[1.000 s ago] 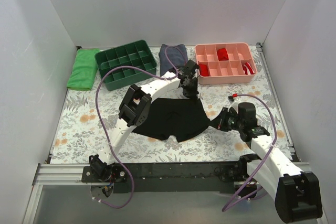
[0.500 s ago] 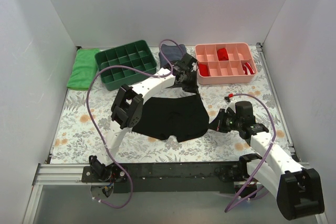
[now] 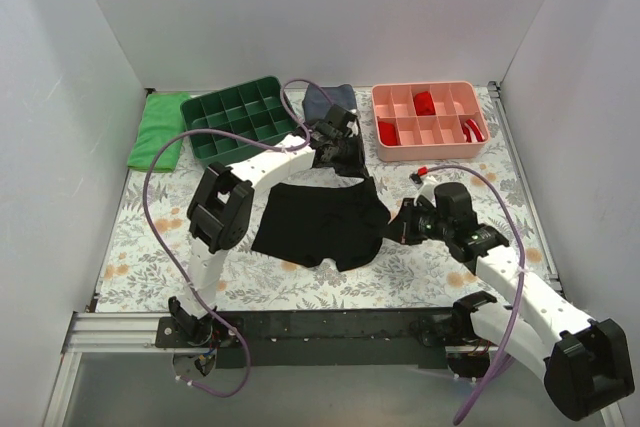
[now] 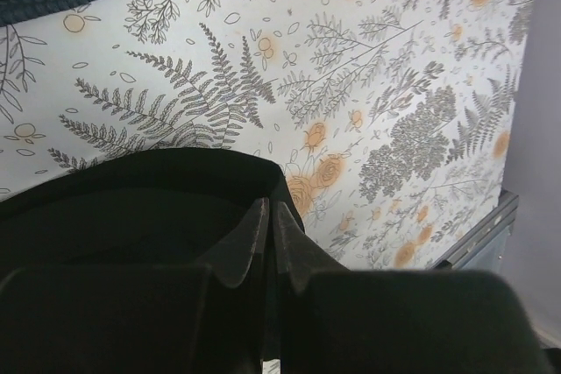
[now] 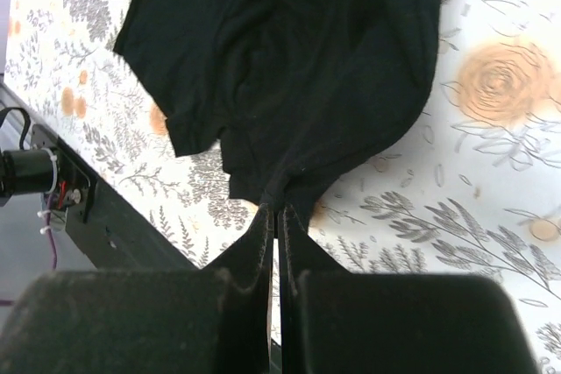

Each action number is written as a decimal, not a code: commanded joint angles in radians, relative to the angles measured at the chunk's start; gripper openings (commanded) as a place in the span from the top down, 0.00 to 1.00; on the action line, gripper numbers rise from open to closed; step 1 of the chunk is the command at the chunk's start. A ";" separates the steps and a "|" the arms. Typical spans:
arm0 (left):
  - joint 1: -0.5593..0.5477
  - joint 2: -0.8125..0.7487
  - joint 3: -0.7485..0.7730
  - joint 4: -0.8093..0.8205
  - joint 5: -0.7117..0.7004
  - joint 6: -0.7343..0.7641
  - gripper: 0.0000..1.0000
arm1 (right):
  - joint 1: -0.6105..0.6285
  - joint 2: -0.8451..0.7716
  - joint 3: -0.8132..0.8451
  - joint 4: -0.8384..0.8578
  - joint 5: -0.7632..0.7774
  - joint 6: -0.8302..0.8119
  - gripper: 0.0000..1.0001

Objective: Roll the underwear
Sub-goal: Fold the underwear at the center of the board.

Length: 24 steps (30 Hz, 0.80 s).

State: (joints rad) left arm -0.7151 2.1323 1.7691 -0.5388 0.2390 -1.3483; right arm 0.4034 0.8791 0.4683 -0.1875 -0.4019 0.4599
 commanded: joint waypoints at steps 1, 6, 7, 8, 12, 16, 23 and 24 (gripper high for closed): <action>0.031 -0.123 -0.071 0.112 0.025 -0.023 1.00 | 0.086 0.035 0.069 -0.029 0.058 -0.003 0.99; 0.074 -0.195 -0.183 0.181 0.039 -0.051 1.00 | 0.198 0.099 0.115 -0.038 0.098 0.006 0.99; 0.085 -0.204 -0.195 0.183 0.028 -0.049 1.00 | 0.212 0.109 0.124 -0.036 0.104 0.008 0.99; 0.091 -0.213 -0.212 0.186 0.023 -0.049 1.00 | 0.222 0.118 0.133 -0.040 0.124 0.011 0.99; 0.126 -0.270 -0.322 0.243 0.043 -0.060 1.00 | 0.291 0.176 0.182 -0.026 0.150 0.029 0.99; 0.163 -0.294 -0.359 0.263 0.062 -0.052 1.00 | 0.354 0.233 0.233 -0.007 0.182 0.052 0.99; 0.207 -0.334 -0.425 0.286 0.089 -0.038 1.00 | 0.462 0.360 0.342 0.011 0.239 0.094 0.99; 0.212 -0.341 -0.433 0.287 0.091 -0.037 1.00 | 0.480 0.385 0.361 0.017 0.248 0.098 0.99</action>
State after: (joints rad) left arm -0.5240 1.8996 1.3605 -0.2924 0.3080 -1.4025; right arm 0.8356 1.2118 0.7502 -0.2077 -0.1997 0.5251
